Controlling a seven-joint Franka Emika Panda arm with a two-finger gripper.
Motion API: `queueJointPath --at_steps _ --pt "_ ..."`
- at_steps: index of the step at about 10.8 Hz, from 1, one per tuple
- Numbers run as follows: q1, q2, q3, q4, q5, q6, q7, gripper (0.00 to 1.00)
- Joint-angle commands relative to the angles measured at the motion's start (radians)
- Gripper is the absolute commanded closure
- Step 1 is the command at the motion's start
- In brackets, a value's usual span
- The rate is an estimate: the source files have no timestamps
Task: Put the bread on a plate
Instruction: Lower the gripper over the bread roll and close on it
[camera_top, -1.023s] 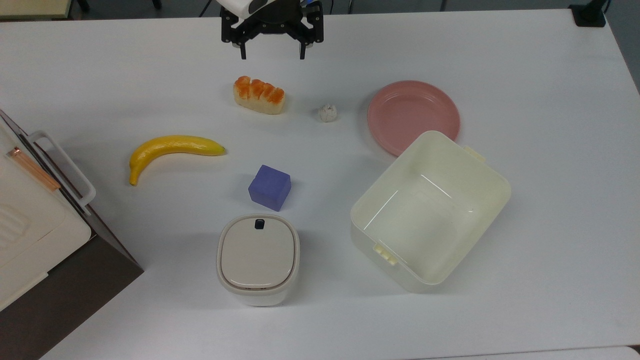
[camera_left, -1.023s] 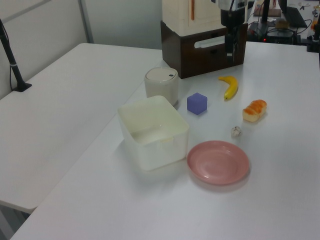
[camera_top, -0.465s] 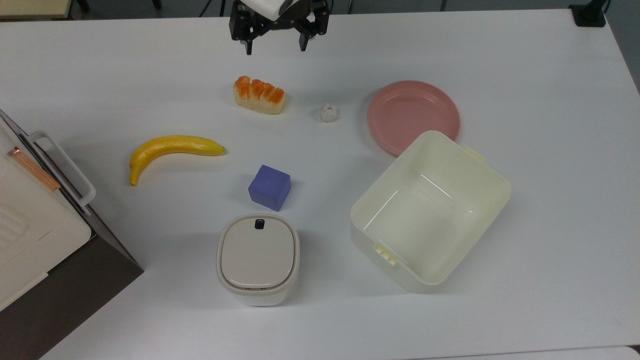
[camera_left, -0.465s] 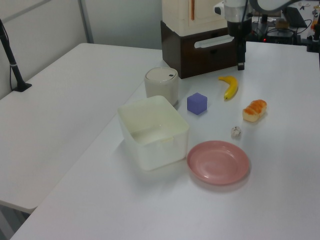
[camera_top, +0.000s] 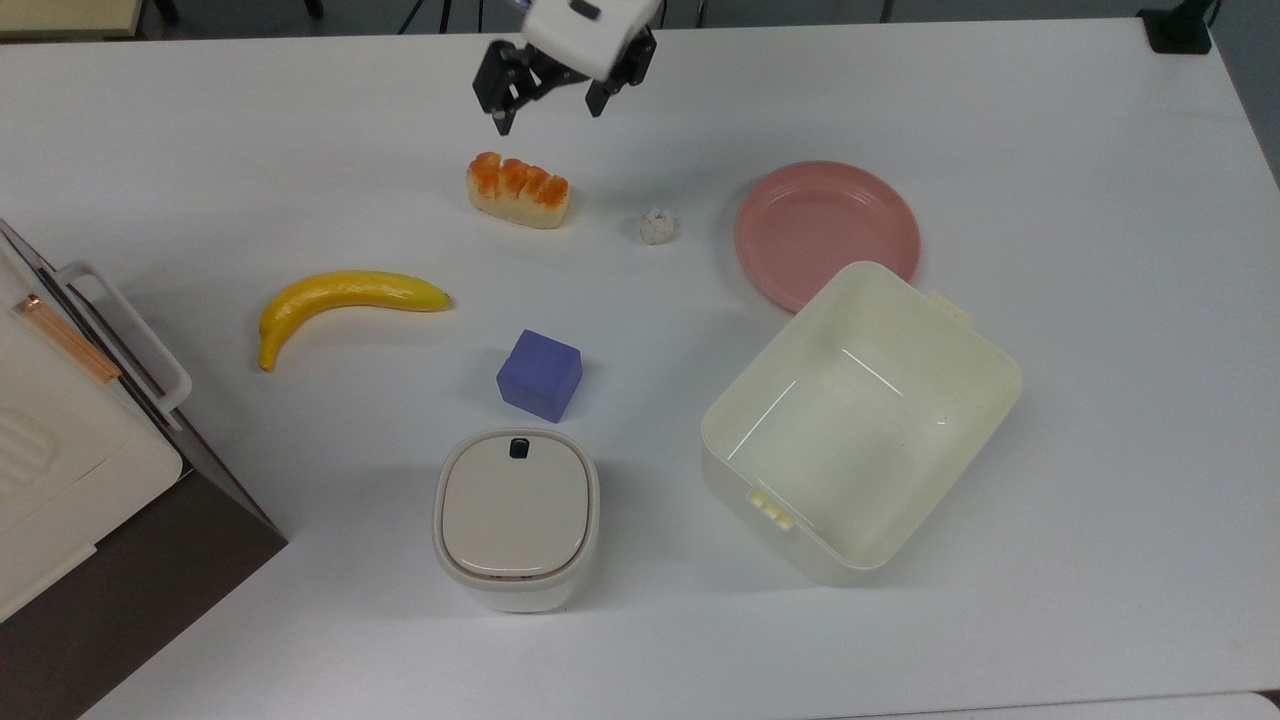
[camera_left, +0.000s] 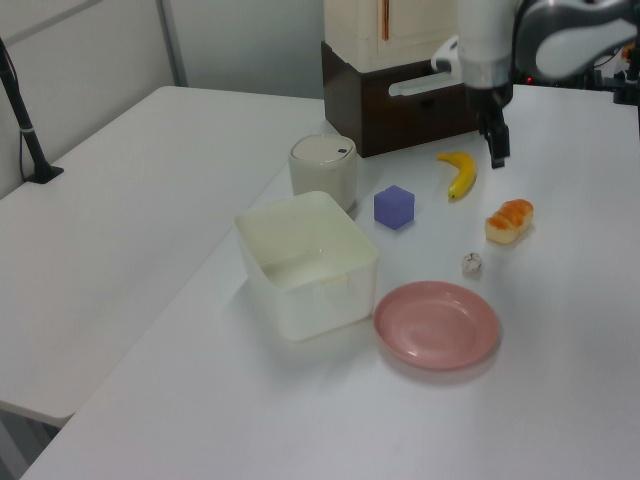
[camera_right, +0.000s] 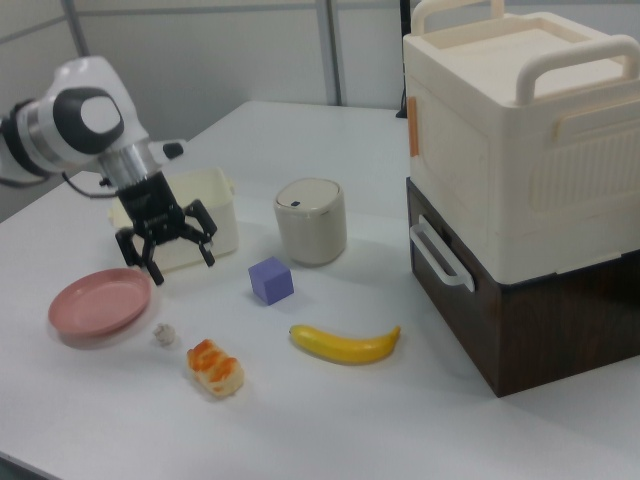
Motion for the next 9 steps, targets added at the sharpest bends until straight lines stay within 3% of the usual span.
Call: queueJointPath --at_steps 1,3,4,9 --pt "0.003 0.120 0.038 -0.034 -0.167 0.034 -0.042 0.00" --pt "0.025 0.207 0.038 -0.035 -0.276 0.034 -0.039 0.00" --pt "0.028 0.212 0.040 -0.044 -0.296 0.034 -0.039 0.00" --pt "0.031 0.186 0.067 -0.168 -0.325 0.065 -0.050 0.00"
